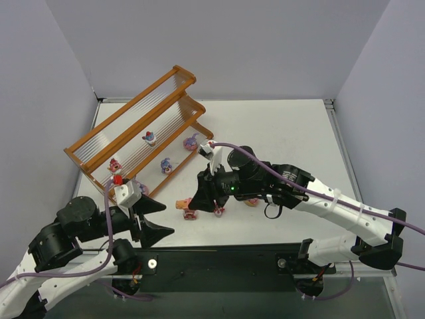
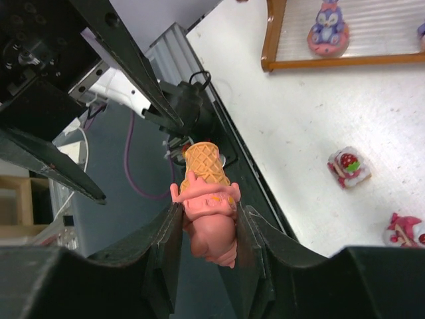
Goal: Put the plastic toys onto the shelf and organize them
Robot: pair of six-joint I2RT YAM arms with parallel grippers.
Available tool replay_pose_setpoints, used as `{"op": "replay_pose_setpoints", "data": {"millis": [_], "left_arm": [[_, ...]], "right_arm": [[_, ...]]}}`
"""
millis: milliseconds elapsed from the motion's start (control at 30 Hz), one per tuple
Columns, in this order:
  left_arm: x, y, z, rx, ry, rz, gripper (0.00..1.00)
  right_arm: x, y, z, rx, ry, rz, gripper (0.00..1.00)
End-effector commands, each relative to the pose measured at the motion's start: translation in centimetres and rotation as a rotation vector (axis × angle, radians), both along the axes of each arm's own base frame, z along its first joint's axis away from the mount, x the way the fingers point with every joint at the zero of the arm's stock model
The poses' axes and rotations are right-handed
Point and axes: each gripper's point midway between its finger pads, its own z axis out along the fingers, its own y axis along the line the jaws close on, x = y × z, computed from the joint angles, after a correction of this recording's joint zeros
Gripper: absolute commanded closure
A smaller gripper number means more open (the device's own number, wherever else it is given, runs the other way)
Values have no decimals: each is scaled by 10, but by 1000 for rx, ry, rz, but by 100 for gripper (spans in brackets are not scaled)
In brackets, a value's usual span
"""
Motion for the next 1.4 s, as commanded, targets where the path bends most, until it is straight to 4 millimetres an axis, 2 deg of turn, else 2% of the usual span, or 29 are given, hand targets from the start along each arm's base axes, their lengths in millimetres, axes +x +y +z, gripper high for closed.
{"op": "replay_pose_setpoints", "data": {"millis": [0,267,500,767,1000,1167,1367], "left_arm": [[-17,-10,5,55,-80,-173,12],[-23,-28,-4,127,-121,-331,12],[-19,-33,-3,135,-127,-339,12],[-12,-40,-6,145,-128,-334,12],[-10,-50,-15,149,-103,-356,12],[-10,-53,-11,134,-97,-358,12],[-11,-56,-20,148,-69,-378,13]], "right_arm": [[-21,-7,0,13,86,67,100],[-44,-13,0,27,154,145,100],[-53,-15,-1,25,183,179,100],[-56,-14,-9,4,203,196,100],[-60,-11,-6,15,205,217,100],[-64,-7,-12,3,230,241,100],[-67,-3,-12,7,240,257,100]]}}
